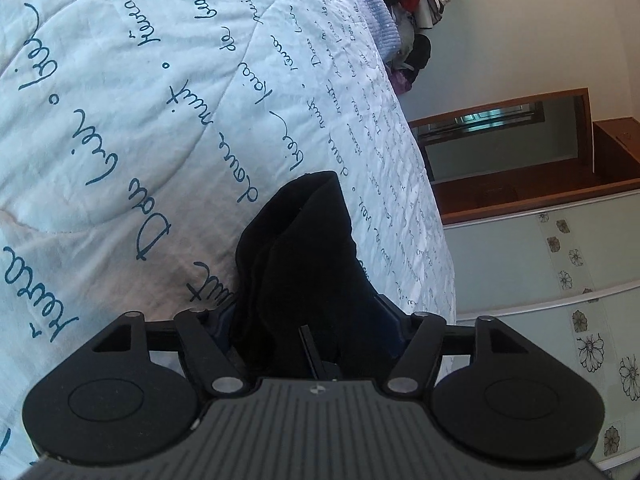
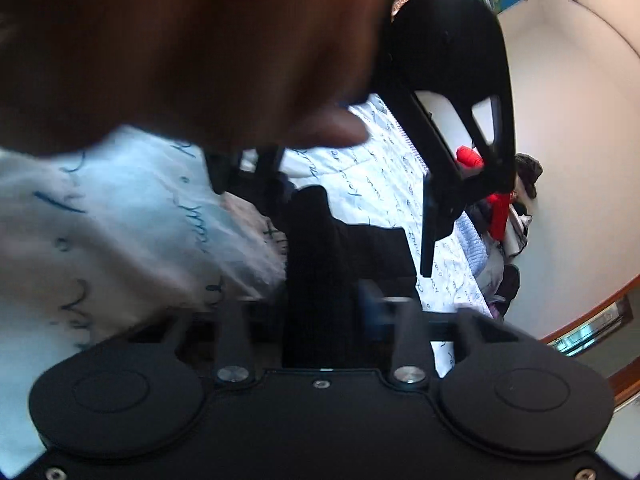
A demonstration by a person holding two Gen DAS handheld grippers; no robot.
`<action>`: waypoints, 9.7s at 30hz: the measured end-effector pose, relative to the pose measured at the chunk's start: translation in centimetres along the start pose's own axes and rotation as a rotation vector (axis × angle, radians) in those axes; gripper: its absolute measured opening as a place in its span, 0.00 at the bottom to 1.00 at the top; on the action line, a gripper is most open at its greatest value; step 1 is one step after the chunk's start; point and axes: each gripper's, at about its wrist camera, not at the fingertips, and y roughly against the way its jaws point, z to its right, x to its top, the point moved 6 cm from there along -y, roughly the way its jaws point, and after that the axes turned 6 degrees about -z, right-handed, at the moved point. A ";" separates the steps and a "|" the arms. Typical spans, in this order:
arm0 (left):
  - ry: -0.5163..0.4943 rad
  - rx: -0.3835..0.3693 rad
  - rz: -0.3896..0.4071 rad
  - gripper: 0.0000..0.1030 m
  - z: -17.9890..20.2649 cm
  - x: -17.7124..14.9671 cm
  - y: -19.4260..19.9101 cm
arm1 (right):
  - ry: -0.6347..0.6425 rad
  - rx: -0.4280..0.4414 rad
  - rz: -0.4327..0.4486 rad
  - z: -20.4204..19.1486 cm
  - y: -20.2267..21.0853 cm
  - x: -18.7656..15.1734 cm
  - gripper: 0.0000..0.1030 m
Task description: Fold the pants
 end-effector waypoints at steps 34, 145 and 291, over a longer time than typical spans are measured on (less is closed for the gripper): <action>-0.314 0.164 -0.131 0.24 4.7 2.0 -6.9 | -0.479 0.305 0.156 9.5 4.9 -4.5 0.22; -0.835 0.545 0.079 0.71 20.9 -19.7 -23.9 | -1.465 -0.034 -0.133 26.2 12.2 -46.0 0.28; -0.928 0.697 0.139 0.86 13.1 -33.9 -12.2 | -1.153 -0.085 -0.290 12.1 20.4 -35.0 0.96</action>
